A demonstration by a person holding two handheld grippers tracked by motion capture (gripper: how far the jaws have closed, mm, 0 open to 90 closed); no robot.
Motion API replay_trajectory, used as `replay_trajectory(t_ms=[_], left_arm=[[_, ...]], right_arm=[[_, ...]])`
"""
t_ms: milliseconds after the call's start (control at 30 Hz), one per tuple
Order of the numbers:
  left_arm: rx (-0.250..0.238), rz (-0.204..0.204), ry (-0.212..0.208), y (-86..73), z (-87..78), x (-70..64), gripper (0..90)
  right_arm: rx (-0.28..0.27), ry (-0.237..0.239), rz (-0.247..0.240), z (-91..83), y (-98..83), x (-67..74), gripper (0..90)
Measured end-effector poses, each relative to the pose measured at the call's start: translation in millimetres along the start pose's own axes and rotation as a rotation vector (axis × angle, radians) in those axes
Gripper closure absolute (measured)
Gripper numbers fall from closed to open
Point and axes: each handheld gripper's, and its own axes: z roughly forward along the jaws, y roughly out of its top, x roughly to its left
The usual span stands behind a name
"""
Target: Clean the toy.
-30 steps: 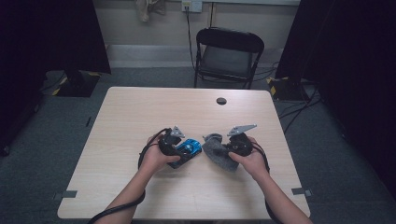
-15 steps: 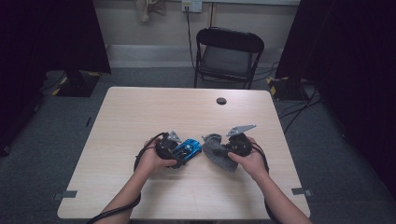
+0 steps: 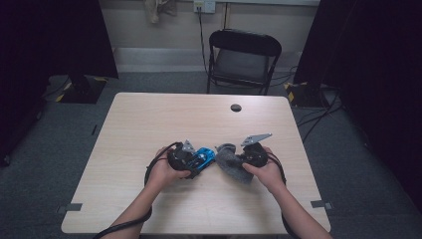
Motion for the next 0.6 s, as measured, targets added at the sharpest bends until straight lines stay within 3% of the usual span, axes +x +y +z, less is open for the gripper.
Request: replay_trajectory(t_ms=[267,600], left_arm=[[-0.007,-0.015,-0.003,8.9,2.9,-0.9,27.2],[-0.038,-0.012,-0.003,32.4,13.6,-9.1,27.2]], right_arm=[[-0.008,-0.010,0.005,-7.3,0.4,-4.1,71.6],[-0.018,-0.029,0.021,-20.2,-5.3,-11.9,71.6]])
